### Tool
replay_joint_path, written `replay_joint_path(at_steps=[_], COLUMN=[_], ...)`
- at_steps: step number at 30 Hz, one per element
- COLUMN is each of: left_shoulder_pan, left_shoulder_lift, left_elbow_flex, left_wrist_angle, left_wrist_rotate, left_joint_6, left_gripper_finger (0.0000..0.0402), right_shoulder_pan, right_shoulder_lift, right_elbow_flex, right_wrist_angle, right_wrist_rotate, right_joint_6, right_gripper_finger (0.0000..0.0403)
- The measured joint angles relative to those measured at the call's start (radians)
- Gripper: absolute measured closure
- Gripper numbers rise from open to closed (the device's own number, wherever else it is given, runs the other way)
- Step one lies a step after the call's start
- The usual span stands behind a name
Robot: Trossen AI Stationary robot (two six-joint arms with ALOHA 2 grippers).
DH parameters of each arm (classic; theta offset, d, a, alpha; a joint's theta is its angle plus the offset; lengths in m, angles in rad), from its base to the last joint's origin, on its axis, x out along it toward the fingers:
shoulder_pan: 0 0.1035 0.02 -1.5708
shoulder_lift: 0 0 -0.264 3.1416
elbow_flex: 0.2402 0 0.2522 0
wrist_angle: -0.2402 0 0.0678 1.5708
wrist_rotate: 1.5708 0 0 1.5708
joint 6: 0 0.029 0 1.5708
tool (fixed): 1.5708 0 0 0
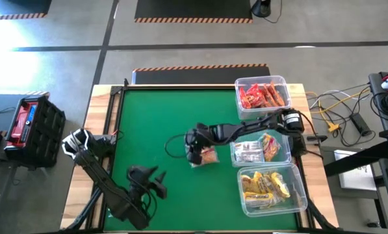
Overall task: Sort Maruchan noodles
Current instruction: Move the right blue noodle pack to the center of the table, then put the center blue noodle pack into the middle transparent bin
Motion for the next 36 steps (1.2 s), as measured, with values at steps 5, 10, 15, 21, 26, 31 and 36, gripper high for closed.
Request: replay_joint_path(at_steps=[5, 10, 15, 21, 26, 31, 36], left_shoulder_pan=[0.008, 0.021, 0.062, 0.175, 0.331, 0.474, 0.571], left_shoulder_lift=[-0.1, -0.226, -0.354, -0.479, -0.508, -0.477, -0.424], left_elbow_flex=[-0.123, -0.31, -0.512, -0.731, -0.853, -0.912, -0.898], left_wrist_angle=[-0.019, 0.119, 0.37, 0.858, 1.304, 1.535, 1.609], left_wrist_rotate=[0.044, 0.048, 0.048, 0.126, 0.316, 0.466, 0.575], left_joint_6=[-0.019, -0.028, 0.011, 0.308, 0.693, 0.863, 0.948], left_gripper_finger=[0.0221, 0.0221, 0.0221, 0.0221, 0.0221, 0.0221, 0.0221], right_shoulder_pan=[-0.037, -0.04, -0.04, -0.042, -0.042, -0.042, -0.048], right_shoulder_lift=[-0.012, -0.014, -0.015, -0.016, -0.016, -0.014, -0.011], right_elbow_flex=[0.081, 0.193, 0.259, 0.267, 0.239, 0.199, 0.129], right_wrist_angle=[-0.067, -0.298, -0.562, -0.733, -0.748, -0.742, -0.614], right_wrist_rotate=[-0.055, -0.062, -0.061, -0.061, -0.061, -0.061, -0.061], right_joint_6=[0.08, 0.084, 0.069, 0.068, 0.068, 0.06, 0.043], right_gripper_finger=[0.0284, 0.0284, 0.0284, 0.0284, 0.0284, 0.0284, 0.0284])
